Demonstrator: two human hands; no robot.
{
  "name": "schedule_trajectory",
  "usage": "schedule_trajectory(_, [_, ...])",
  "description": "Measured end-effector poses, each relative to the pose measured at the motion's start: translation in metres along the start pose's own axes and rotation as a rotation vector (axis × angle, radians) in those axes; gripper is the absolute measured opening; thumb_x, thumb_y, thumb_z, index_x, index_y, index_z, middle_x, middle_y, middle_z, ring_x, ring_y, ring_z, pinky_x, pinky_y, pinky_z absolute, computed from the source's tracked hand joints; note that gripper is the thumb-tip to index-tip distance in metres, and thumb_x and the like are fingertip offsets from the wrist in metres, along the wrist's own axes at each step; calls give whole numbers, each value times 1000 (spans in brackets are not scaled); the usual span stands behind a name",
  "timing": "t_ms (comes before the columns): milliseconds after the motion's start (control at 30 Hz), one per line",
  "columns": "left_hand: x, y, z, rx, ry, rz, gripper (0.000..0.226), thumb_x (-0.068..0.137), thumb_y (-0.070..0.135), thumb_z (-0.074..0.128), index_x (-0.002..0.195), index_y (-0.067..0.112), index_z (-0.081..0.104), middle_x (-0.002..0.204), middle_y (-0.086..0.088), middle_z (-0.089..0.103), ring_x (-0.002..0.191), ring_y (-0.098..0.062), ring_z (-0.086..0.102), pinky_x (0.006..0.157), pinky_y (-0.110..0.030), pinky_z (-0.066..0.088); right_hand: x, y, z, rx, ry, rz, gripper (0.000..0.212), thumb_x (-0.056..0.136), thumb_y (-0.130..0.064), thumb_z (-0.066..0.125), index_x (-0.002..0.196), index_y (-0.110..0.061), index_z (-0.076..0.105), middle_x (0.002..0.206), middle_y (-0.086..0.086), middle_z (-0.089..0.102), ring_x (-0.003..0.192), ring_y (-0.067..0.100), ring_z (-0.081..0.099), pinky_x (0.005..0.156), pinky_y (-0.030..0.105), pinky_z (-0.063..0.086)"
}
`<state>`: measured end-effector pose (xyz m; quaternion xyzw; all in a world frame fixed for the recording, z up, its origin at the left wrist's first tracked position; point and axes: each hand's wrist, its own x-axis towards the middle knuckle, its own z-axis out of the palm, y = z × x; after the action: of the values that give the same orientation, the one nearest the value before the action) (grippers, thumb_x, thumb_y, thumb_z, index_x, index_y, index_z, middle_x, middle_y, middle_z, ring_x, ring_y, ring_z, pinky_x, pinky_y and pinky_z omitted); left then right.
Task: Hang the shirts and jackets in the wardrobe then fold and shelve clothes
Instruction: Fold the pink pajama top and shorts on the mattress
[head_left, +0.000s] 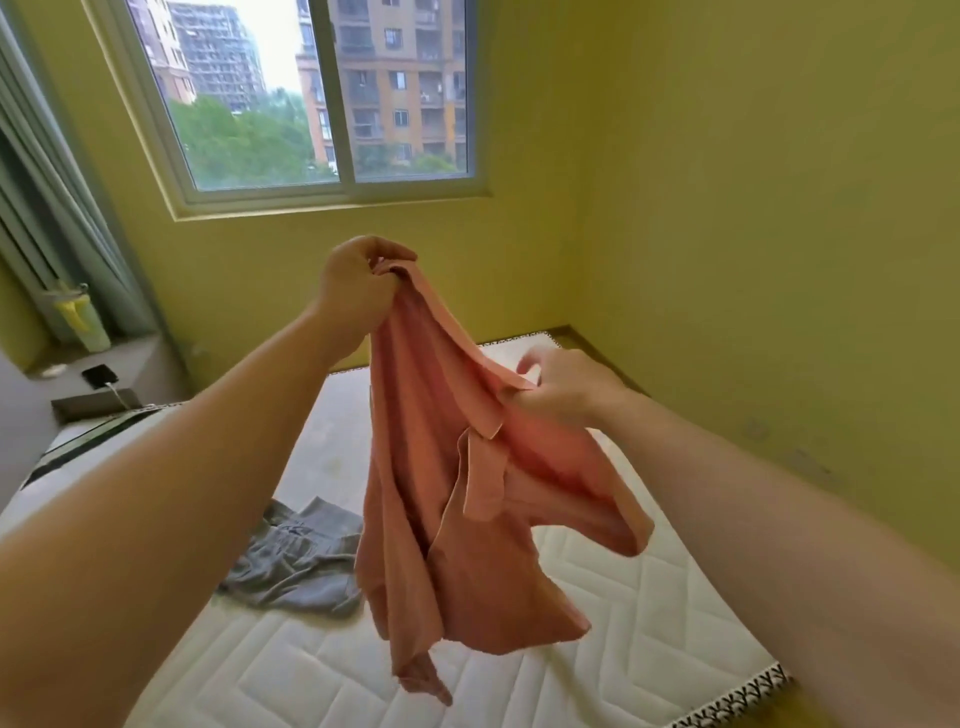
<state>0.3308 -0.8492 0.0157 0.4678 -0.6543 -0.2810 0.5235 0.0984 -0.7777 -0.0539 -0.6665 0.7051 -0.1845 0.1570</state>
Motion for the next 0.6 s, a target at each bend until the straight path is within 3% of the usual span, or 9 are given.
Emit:
schedule_trajectory(67, [0,15,15,-53,-74,60,42,84,-11,47,87,25,69,88,9,66,70,6,60,63,-11,49,-7,-7,-5,53,169,-205,77,76,-67,65,141,-38,34,125,-4,52,97,23,61,82,42,53])
schedule_trajectory(133, [-1,31,28,-94,-151,94,41,84,-13,47,91,21,69,89,4,67,75,-1,63,68,-17,54,-12,-17,-12,86,405,-382,81,81,-62,66,147,-37,26,130,-3,48,91,23,62,75,42,54])
schedule_trajectory(200, [-2,45,36,-216,-227,60,39,84,-16,50,91,16,70,86,-1,68,76,-11,66,74,-30,59,-14,-28,-24,134,508,-430,73,85,-62,60,146,-38,26,128,-4,51,87,17,63,71,41,56])
schedule_trajectory(300, [-6,63,41,-437,-357,-28,31,79,-14,54,91,10,69,84,-11,69,78,-21,71,76,-40,61,-13,-40,-45,353,521,-327,61,94,-58,49,146,-36,30,127,-9,54,83,13,65,75,41,57])
schedule_trajectory(400, [-10,77,41,-602,-439,-69,30,79,-14,45,90,5,65,75,-14,69,67,-23,71,57,-26,55,-11,-45,-65,651,377,-242,65,89,-35,51,150,-36,30,143,-12,47,95,19,61,78,38,54])
schedule_trajectory(467, [-14,82,42,-659,-461,-82,32,78,-13,39,90,5,64,71,-12,68,62,-22,66,54,-25,52,-9,-48,-72,705,226,-249,69,81,-14,57,146,-29,40,128,-9,58,84,13,59,62,24,49])
schedule_trajectory(533, [-18,83,46,-707,-460,-104,36,81,-14,36,94,6,63,78,-16,66,70,-27,65,60,-30,55,-7,-53,-77,746,122,-240,45,72,-3,59,117,-11,63,84,-4,63,63,11,54,50,22,40])
schedule_trajectory(600, [-20,78,47,-794,-429,-148,38,79,-12,40,104,6,62,87,-18,66,78,-30,68,64,-34,58,-5,-56,-79,732,126,-202,25,74,0,60,97,-4,68,68,-2,58,57,11,51,49,25,38])
